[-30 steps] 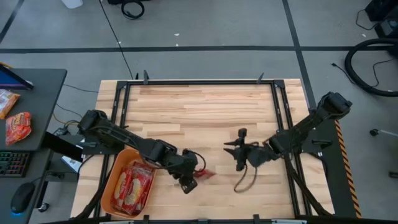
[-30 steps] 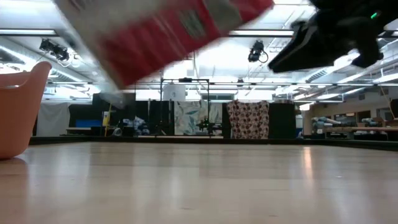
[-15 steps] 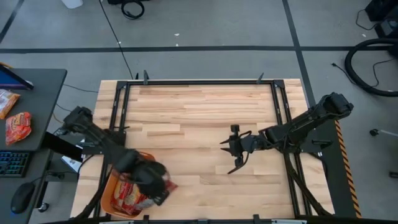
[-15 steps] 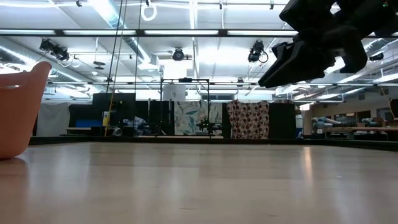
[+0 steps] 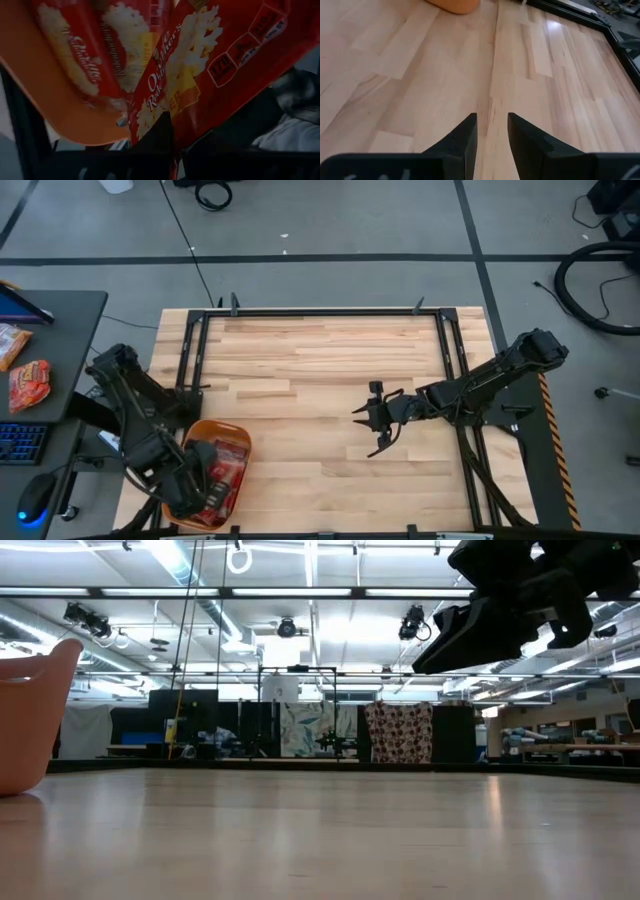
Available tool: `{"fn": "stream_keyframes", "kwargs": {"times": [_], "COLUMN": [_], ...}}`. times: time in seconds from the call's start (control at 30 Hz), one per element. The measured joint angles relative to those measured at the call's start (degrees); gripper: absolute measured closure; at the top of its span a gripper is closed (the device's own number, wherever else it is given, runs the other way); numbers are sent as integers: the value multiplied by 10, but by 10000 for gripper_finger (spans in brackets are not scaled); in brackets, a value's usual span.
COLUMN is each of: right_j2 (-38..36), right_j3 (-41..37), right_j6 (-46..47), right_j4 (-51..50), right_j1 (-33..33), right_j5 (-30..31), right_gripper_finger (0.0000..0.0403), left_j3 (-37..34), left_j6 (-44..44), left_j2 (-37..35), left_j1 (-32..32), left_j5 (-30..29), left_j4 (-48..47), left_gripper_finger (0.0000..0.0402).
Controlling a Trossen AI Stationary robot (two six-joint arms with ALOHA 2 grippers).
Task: Sort popcorn bags into baskets
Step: Put the popcorn bag into the orange bin, then return to Home Position
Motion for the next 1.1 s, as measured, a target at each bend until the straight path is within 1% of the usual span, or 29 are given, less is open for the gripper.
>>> {"fn": "stream_keyframes", "kwargs": {"times": [0.1, 0.23, 0.3, 0.37, 0.5, 0.67, 0.8, 0.97, 1.03, 1.1], "right_j2": [0, 0, 0, 0, 0, 0, 0, 0, 0, 0], "right_j3": [0, 0, 0, 0, 0, 0, 0, 0, 0, 0], "right_j6": [0, 0, 0, 0, 0, 0, 0, 0, 0, -3], "right_j4": [0, 6, 6, 6, 6, 6, 6, 6, 7, 10], "right_j1": [0, 0, 0, 0, 0, 0, 0, 0, 0, 0], "right_j5": [0, 0, 0, 0, 0, 0, 0, 0, -5, -20], "right_gripper_finger": [290, 290, 290, 290, 290, 290, 290, 290, 290, 290], "left_j3": [0, 0, 0, 0, 0, 0, 0, 0, 0, 0], "left_j6": [-22, -50, -68, -87, -86, -81, -71, -41, -28, -15], "left_j2": [-1, -1, -1, 0, 12, 35, 54, 65, 65, 65], "left_j1": [-10, -18, -23, -23, -2, 17, 17, 17, 20, 26], "left_j5": [20, 71, 72, 66, 60, 58, 63, 85, 81, 60], "left_j4": [-10, -99, -150, -182, -178, -182, -183, -183, -184, -183], "left_gripper_finger": [379, 379, 379, 379, 376, 363, 340, 291, 273, 260]}}
